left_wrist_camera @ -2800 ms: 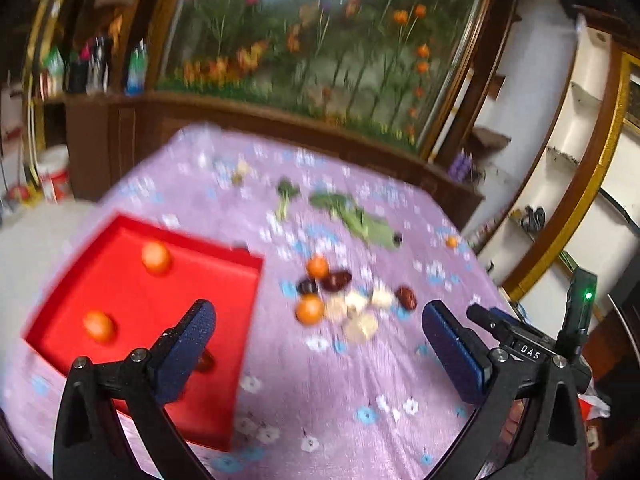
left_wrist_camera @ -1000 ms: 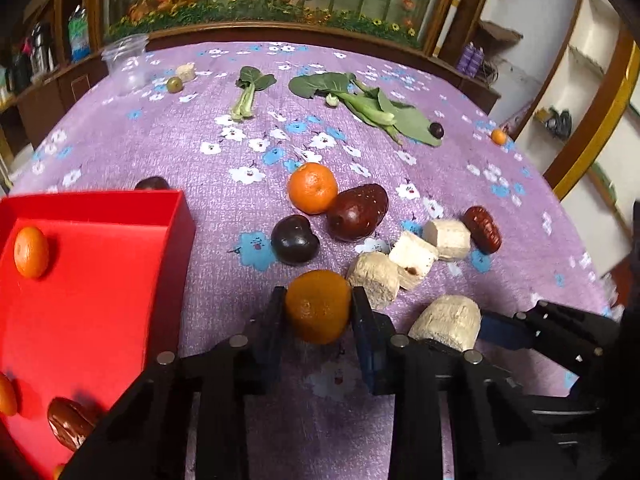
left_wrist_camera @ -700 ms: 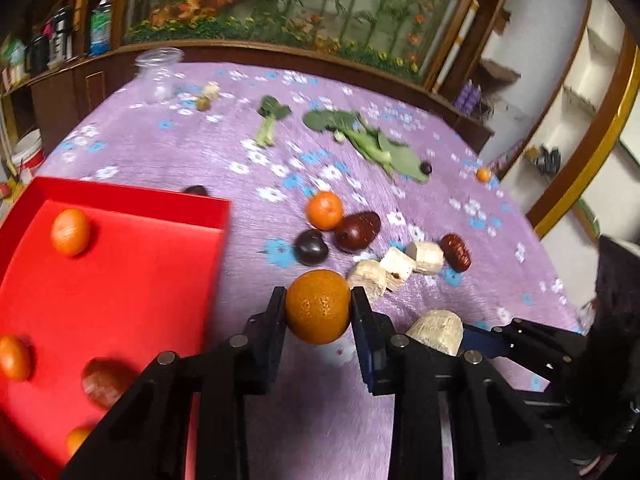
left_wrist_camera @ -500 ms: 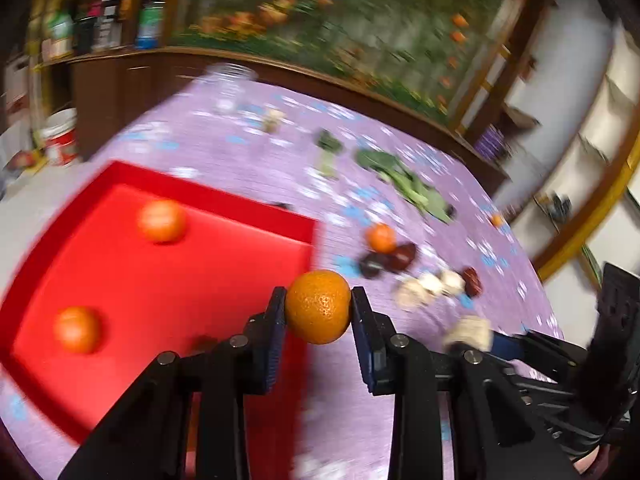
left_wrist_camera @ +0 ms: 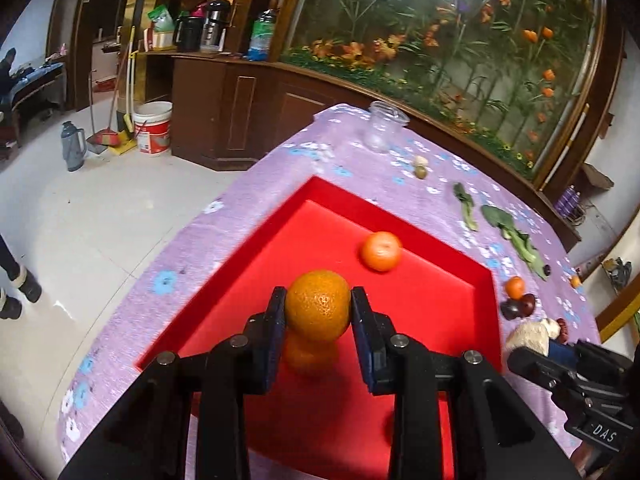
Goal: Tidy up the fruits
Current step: 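Carry the orange and yam chunk into the red tray and open both grippers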
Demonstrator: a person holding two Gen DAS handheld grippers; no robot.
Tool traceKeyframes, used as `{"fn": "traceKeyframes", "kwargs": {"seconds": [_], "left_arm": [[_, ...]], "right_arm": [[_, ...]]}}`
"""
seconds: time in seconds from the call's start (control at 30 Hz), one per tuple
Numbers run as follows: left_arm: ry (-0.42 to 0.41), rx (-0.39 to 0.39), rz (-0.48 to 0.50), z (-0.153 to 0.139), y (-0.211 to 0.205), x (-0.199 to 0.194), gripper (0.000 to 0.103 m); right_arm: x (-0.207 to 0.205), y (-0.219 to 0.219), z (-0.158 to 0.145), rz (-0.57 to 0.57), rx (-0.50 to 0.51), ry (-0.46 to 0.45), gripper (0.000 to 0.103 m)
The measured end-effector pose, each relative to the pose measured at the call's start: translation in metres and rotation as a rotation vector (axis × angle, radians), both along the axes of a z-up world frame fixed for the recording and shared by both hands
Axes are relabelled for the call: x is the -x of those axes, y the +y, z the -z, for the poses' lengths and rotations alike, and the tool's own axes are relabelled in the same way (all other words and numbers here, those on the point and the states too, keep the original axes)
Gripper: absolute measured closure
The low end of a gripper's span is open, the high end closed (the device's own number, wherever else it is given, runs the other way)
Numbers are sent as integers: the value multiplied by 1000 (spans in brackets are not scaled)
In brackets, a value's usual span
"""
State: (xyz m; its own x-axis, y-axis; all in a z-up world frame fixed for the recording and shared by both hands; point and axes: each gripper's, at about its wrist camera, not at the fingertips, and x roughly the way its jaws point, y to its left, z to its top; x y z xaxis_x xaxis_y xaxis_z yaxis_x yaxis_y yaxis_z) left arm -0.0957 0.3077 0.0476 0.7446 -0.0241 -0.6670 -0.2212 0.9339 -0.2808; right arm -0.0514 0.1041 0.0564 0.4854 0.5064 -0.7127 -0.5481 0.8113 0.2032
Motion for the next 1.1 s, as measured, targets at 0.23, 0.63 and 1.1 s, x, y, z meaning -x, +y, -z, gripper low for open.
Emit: {"fn": "traceKeyframes", "kwargs": {"seconds": [0.23,0.63,1.1], "left_arm": [[29,38,-10,14,21,-15,73],[42,67,8,21,22,-34,67],[-35,68,-31,-17,15,-3,39]], "right_arm": [[-29,42,17,-29,49,31,67],[-48,68,39,-53,80,72,67],[-25,48,13,-40,4,10,59]]}}
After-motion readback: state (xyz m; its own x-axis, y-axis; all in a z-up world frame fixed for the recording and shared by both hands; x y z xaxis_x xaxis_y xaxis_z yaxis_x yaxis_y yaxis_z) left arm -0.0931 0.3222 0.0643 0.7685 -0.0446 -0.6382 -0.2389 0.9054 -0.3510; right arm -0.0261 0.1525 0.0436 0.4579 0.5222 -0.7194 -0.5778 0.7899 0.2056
